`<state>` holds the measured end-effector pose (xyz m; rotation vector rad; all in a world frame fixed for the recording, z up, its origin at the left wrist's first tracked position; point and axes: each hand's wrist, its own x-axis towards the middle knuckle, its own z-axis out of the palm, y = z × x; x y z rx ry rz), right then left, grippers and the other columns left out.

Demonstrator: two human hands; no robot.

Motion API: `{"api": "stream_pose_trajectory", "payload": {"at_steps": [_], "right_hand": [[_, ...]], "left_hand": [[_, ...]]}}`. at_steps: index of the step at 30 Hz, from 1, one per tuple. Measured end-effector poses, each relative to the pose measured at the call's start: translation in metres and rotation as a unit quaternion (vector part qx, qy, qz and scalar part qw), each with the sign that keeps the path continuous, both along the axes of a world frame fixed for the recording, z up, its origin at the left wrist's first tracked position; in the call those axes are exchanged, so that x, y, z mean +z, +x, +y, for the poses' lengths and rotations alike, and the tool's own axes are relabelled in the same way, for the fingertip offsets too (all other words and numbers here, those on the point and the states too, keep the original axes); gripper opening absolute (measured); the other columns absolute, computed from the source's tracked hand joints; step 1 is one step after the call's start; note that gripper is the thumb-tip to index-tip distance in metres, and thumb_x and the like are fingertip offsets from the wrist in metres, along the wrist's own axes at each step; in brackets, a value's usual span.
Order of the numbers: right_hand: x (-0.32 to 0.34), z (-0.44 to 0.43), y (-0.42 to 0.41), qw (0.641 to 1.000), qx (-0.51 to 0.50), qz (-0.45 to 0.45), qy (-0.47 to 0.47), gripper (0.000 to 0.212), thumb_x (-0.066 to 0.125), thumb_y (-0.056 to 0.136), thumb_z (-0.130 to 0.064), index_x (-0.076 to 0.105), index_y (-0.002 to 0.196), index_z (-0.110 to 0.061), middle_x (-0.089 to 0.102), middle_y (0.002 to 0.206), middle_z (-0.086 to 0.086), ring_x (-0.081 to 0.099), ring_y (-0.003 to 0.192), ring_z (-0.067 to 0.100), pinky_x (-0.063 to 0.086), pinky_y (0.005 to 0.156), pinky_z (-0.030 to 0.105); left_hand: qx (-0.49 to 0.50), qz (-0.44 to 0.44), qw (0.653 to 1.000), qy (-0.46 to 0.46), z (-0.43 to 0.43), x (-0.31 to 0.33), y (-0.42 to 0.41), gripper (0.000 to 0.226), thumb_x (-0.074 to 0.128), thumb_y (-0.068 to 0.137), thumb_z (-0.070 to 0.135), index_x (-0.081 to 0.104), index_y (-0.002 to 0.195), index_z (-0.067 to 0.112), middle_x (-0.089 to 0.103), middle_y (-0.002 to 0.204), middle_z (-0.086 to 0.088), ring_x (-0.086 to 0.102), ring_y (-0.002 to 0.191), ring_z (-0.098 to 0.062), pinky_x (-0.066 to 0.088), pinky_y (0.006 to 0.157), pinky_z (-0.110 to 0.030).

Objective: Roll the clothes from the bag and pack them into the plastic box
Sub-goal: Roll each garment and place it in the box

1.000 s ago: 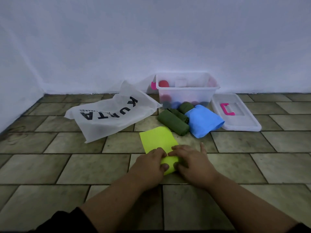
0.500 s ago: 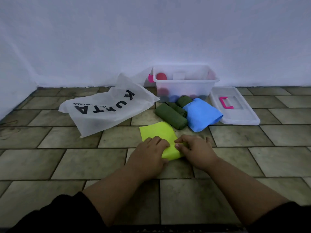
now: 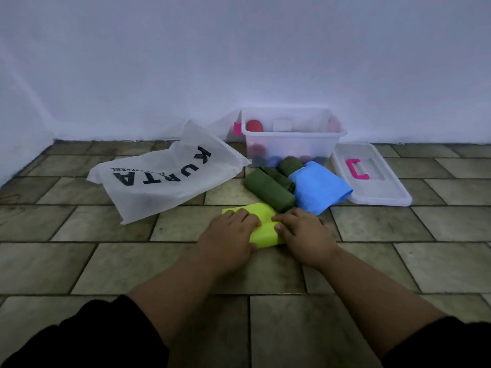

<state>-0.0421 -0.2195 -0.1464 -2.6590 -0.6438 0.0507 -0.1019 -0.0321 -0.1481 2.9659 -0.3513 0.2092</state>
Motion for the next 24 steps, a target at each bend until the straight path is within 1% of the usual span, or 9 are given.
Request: {"api": "stream_pose_trajectory", "payload": {"at_steps": [4,6,8,11,14,18,21,22,24], "right_hand": [[0.001,0.009,-0.003,0.993,0.056,-0.097,-0.035,0.041,0.052,0.083,-0.037,0.050,0.125,-0.037,0.049,0.127,-0.010,0.046,0.115,0.017,0.032,0.090,0.038],[0.002,0.013,-0.003,0.991,0.074,-0.099,-0.058,0.049,0.056,0.078,-0.038,0.047,0.126,-0.035,0.047,0.131,-0.010,0.043,0.119,0.017,0.031,0.095,0.041],[0.005,0.017,0.002,0.985,0.084,-0.118,-0.089,0.049,0.056,0.077,-0.040,0.048,0.125,-0.033,0.046,0.132,-0.009,0.040,0.122,0.018,0.030,0.097,0.043],[0.012,0.026,0.017,0.975,0.117,-0.125,-0.139,0.042,0.052,0.082,-0.038,0.050,0.123,-0.029,0.051,0.123,-0.005,0.043,0.116,0.020,0.030,0.096,0.042],[0.024,0.034,0.031,0.973,0.125,-0.078,-0.176,0.041,0.052,0.084,-0.045,0.048,0.123,-0.031,0.057,0.118,-0.005,0.049,0.113,0.021,0.026,0.099,0.046],[0.036,0.042,0.044,0.974,0.100,0.025,-0.201,0.036,0.048,0.086,-0.053,0.049,0.114,-0.030,0.063,0.107,-0.003,0.055,0.103,0.023,0.029,0.090,0.045],[0.038,0.045,0.046,0.978,0.054,0.113,-0.168,0.037,0.050,0.085,-0.056,0.056,0.106,-0.026,0.063,0.102,-0.004,0.054,0.099,0.020,0.035,0.089,0.043],[0.038,0.043,0.045,0.979,0.040,0.139,-0.144,0.036,0.051,0.085,-0.056,0.058,0.103,-0.025,0.062,0.098,-0.004,0.054,0.097,0.019,0.037,0.090,0.044],[0.038,0.039,0.039,0.977,0.020,0.200,-0.069,0.035,0.055,0.086,-0.051,0.061,0.099,-0.020,0.063,0.096,0.000,0.056,0.093,0.020,0.042,0.087,0.040]], "left_hand": [[0.058,0.057,0.995,-0.053,0.008,0.002,0.020,0.044,0.051,0.090,0.043,0.049,0.129,0.024,0.056,0.127,-0.004,0.053,0.111,-0.023,0.039,0.090,-0.033],[0.082,0.120,0.987,-0.063,0.014,0.008,0.032,0.043,0.047,0.092,0.045,0.050,0.131,0.027,0.057,0.129,-0.004,0.054,0.113,-0.023,0.039,0.089,-0.032],[0.099,0.164,0.981,-0.033,0.019,0.014,0.042,0.044,0.042,0.092,0.051,0.050,0.132,0.033,0.053,0.133,0.000,0.050,0.118,-0.021,0.034,0.094,-0.037],[0.159,0.109,0.981,0.015,0.025,0.023,0.046,0.049,0.043,0.084,0.065,0.055,0.124,0.038,0.049,0.126,0.000,0.050,0.115,-0.023,0.037,0.090,-0.042],[0.253,0.045,0.962,-0.089,0.026,0.031,0.040,0.052,0.050,0.080,0.064,0.051,0.120,0.030,0.050,0.117,-0.003,0.055,0.103,-0.026,0.044,0.078,-0.037],[0.299,0.194,0.901,-0.249,0.010,0.036,0.038,0.055,0.055,0.086,0.045,0.038,0.134,0.023,0.056,0.123,-0.011,0.057,0.106,-0.030,0.049,0.081,-0.036],[0.315,0.254,0.824,-0.396,-0.007,0.036,0.039,0.067,0.054,0.091,0.033,0.016,0.145,0.025,0.060,0.110,-0.017,0.064,0.079,-0.030,0.054,0.060,-0.033],[0.320,0.249,0.813,-0.419,-0.010,0.034,0.041,0.071,0.054,0.092,0.032,0.012,0.148,0.024,0.060,0.113,-0.019,0.064,0.076,-0.030,0.055,0.060,-0.034],[0.336,0.237,0.811,-0.417,-0.013,0.030,0.045,0.079,0.053,0.092,0.034,0.000,0.150,0.025,0.047,0.133,-0.023,0.060,0.098,-0.035,0.053,0.076,-0.038]]}}
